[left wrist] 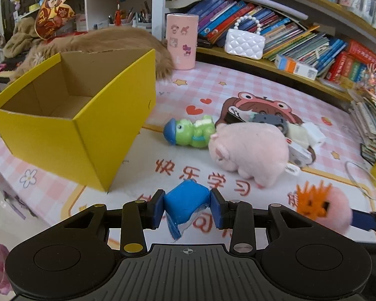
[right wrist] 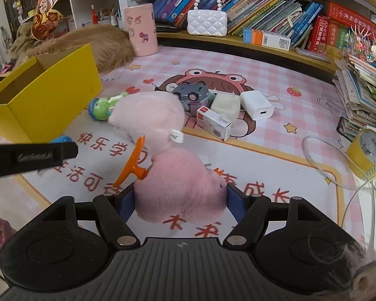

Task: Organize objects
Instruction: 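Grasp the blue block with the left gripper while the right gripper holds the plush, then carry the blue block and pink plush over the yellow box with both grippers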

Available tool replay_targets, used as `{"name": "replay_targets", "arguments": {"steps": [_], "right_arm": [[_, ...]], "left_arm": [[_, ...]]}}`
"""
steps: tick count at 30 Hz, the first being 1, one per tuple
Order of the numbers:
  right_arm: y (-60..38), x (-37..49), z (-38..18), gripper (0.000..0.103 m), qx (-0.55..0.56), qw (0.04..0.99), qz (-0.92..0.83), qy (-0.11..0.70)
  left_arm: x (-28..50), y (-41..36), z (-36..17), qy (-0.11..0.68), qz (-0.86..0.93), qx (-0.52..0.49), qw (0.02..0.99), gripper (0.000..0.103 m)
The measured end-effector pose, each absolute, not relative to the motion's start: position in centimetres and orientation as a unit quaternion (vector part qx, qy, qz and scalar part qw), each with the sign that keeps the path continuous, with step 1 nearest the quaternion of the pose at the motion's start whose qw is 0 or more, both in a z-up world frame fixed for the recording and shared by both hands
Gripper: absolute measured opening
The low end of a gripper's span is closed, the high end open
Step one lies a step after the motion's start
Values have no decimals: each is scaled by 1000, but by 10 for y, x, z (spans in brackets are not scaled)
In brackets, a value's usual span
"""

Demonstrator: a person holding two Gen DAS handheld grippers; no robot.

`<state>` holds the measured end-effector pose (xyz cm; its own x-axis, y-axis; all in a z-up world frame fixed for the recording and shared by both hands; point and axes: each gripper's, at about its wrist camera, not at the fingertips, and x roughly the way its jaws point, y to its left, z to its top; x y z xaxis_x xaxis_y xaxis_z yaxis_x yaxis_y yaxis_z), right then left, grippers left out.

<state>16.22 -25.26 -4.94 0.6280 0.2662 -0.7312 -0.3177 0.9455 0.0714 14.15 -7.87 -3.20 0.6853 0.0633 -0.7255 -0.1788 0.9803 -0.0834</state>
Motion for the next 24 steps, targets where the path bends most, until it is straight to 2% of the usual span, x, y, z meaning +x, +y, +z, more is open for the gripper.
{"name": "replay_targets", "arguments": {"steps": [12,24], "right_arm": [[-221,124,-41,70,-5,910,112,399],[-124,48,-40,70,23,914,55,400]], "left_arm": [[105,-42,-19,371,12,-61,927,36],[39,60,-20,360,-35,-42,931,36]]}}
